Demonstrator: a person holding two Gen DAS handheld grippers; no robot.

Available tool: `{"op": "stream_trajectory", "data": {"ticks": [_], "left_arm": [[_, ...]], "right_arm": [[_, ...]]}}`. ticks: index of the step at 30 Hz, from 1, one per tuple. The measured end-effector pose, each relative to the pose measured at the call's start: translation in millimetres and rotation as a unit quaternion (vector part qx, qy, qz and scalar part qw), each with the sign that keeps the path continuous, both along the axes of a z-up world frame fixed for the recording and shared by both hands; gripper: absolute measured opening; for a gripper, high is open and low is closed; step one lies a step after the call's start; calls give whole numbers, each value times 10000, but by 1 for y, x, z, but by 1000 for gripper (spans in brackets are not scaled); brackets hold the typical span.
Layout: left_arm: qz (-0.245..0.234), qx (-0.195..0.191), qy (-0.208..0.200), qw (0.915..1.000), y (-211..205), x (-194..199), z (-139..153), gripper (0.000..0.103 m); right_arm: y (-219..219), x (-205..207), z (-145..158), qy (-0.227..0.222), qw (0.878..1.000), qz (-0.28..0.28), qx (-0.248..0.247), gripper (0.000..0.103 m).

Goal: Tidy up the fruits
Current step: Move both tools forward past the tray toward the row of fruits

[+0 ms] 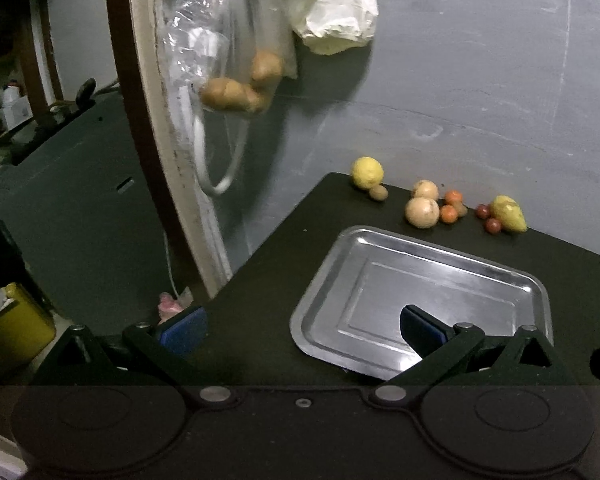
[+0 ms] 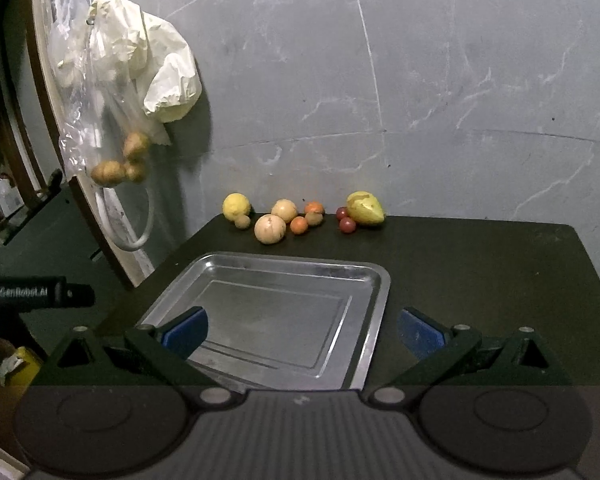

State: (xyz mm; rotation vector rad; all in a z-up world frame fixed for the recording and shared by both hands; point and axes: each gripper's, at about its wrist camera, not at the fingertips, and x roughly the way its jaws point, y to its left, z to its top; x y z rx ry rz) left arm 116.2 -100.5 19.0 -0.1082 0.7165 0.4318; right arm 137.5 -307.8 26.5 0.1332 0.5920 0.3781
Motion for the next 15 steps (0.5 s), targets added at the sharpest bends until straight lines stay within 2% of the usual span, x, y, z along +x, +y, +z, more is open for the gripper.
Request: {"op": "stream_trajectory", "data": {"ticks": [8, 15], "left_arm": [[-332, -22, 90, 9994, -1, 23, 12, 102], [-679, 5, 85, 9977, 0, 46, 12, 102]], "right_arm": [[0, 1, 1, -124, 9998, 89, 88, 103], [6, 8, 2, -145, 9998, -111, 62, 103]]}}
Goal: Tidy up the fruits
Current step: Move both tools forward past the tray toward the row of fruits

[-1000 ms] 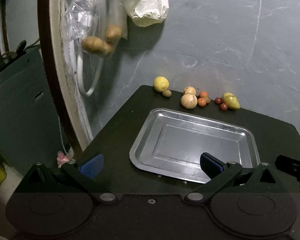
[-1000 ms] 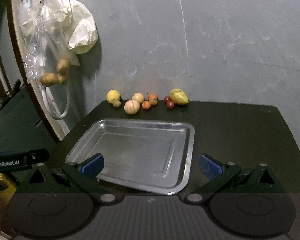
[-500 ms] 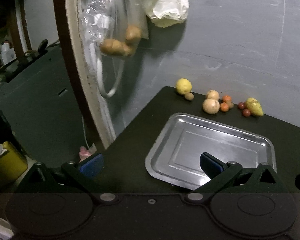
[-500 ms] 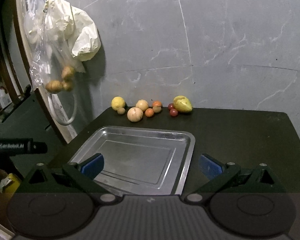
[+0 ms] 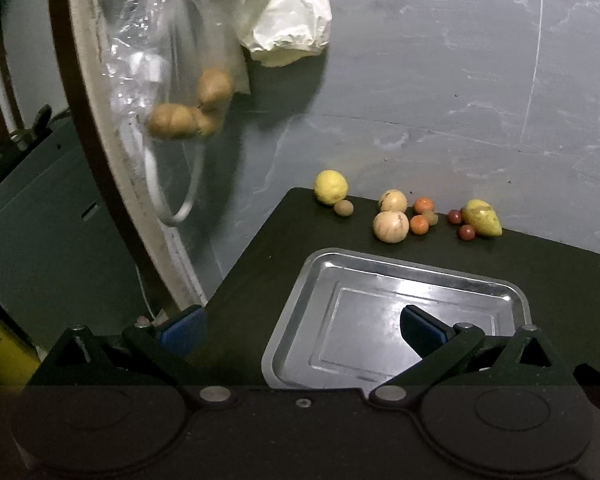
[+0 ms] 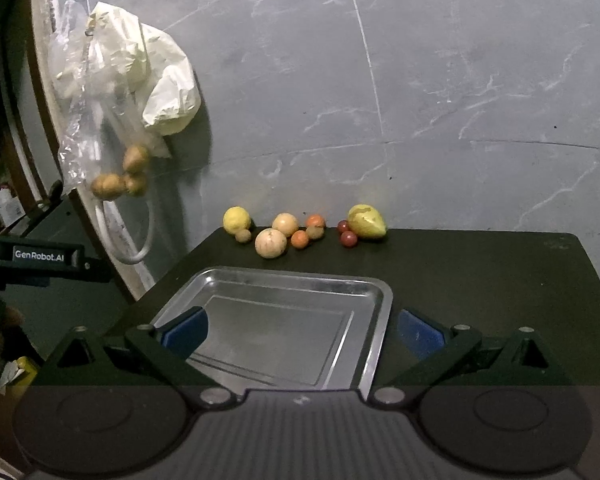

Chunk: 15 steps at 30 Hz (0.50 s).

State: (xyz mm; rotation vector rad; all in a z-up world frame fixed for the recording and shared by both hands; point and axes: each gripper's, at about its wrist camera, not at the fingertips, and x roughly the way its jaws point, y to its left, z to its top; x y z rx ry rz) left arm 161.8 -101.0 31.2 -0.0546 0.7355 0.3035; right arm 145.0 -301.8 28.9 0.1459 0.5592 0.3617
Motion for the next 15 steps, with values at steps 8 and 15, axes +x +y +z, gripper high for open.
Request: {"op": "stream_trajectory", "data": {"ticks": [8, 15], "left_arm": [[-283, -123, 62, 9995, 34, 37, -7, 102], [-683, -305, 134, 9971, 77, 81, -15, 102]], "right_arm": [[22, 11, -3, 202, 9997, -148, -40, 103], [61, 28, -1, 329, 9993, -156, -129, 103]]}}
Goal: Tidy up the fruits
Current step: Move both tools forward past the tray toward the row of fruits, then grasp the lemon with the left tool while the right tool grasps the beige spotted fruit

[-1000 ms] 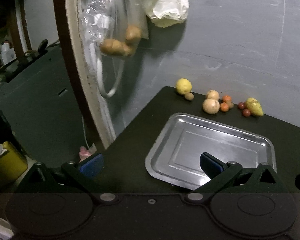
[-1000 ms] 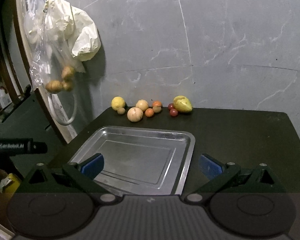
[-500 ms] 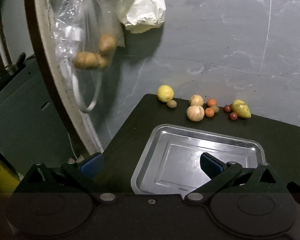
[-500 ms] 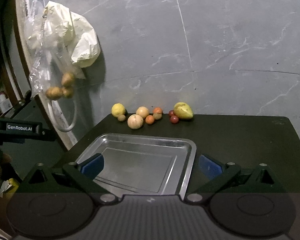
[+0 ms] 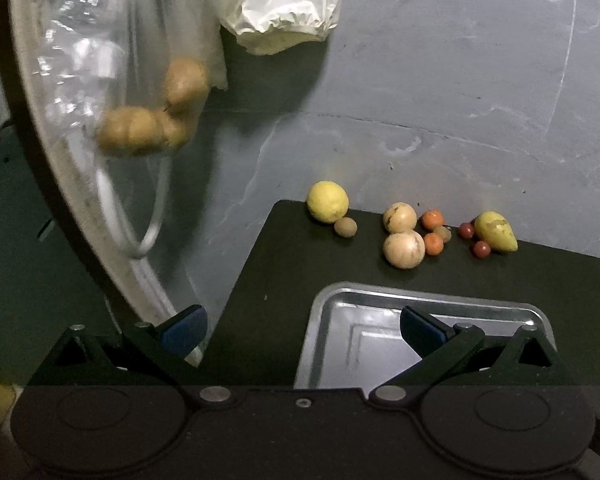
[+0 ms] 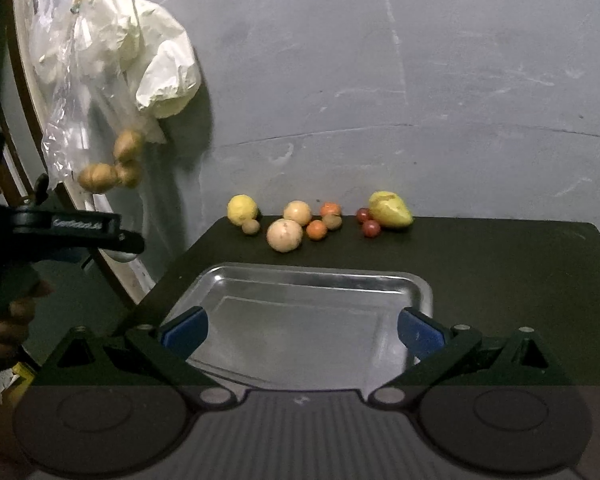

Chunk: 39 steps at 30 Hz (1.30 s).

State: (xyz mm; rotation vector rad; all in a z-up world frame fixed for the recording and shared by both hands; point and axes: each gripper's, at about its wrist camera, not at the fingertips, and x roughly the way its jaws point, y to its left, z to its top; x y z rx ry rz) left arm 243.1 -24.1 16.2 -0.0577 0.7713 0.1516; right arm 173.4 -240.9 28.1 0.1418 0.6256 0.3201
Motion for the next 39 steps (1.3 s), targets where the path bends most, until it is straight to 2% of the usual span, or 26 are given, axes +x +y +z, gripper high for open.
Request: {"op": "stream_trajectory", "data": {"ticks": [8, 16, 22, 29, 36, 39], "left_arm": [[-599, -44, -90, 9982, 48, 52, -8, 102], [-995, -158, -100, 9949, 75, 105, -27, 102], [-1120, -299, 11, 9933, 81, 140, -41, 102], [-1208, -332, 273, 9917, 69, 169, -63, 102], [-998, -350, 433, 9935, 73, 199, -76, 102], [-929, -399, 437, 9939, 77, 211, -79, 102]], "right_arm": [[53, 49, 16, 87, 9993, -251, -270, 103], [107, 91, 19, 162, 9974, -494, -493, 103], [139, 110, 6, 338, 9949, -703, -645, 103], [151, 133, -13, 618, 9907, -827, -889, 103], [156, 158, -27, 770, 9895, -849, -877, 103], [158, 171, -37, 842, 9891, -915, -789, 98]]}}
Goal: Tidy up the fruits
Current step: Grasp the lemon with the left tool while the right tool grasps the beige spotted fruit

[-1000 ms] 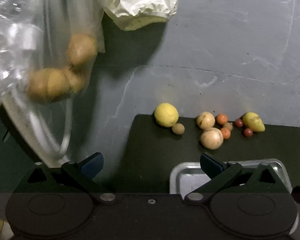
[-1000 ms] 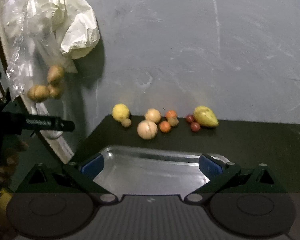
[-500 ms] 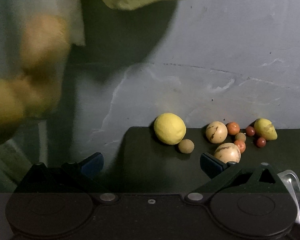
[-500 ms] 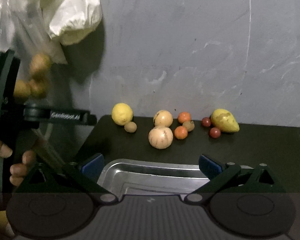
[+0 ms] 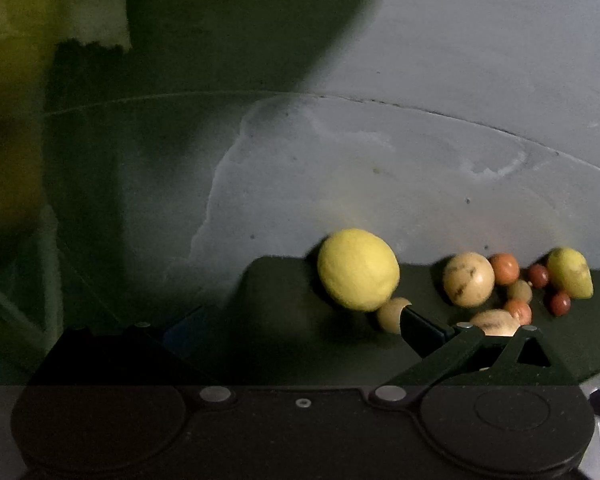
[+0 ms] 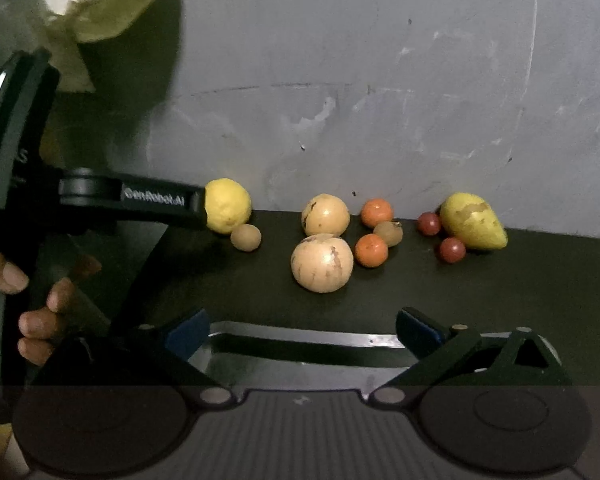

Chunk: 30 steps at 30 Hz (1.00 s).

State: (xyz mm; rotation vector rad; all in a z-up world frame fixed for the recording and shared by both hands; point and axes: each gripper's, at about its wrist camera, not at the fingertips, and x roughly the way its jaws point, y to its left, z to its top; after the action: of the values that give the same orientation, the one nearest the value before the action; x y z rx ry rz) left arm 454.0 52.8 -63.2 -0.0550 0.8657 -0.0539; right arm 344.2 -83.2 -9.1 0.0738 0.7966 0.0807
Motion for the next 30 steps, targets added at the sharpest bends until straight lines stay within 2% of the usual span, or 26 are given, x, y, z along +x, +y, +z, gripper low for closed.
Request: {"op": "stream_trajectory", "data": {"ticks": [13, 18, 24, 26, 30], "left_arm": [[-15, -289, 155, 9995, -1, 39, -12, 100], [-47, -381, 273, 9989, 0, 46, -18, 97], [-124, -446, 365, 9983, 11, 47, -17, 95], [-140, -455, 389, 9981, 10, 49, -16, 93], [-203, -545, 426, 9974, 15, 51, -15, 87]], "right_arm": [[-2, 50, -23, 82, 9991, -385, 147, 84], [-3, 61, -29, 140, 9987, -441, 214, 80], [-4, 69, -36, 182, 9981, -505, 295, 69], [-5, 71, -38, 206, 9979, -529, 316, 65], [-3, 75, -42, 224, 9977, -543, 347, 65]]}}
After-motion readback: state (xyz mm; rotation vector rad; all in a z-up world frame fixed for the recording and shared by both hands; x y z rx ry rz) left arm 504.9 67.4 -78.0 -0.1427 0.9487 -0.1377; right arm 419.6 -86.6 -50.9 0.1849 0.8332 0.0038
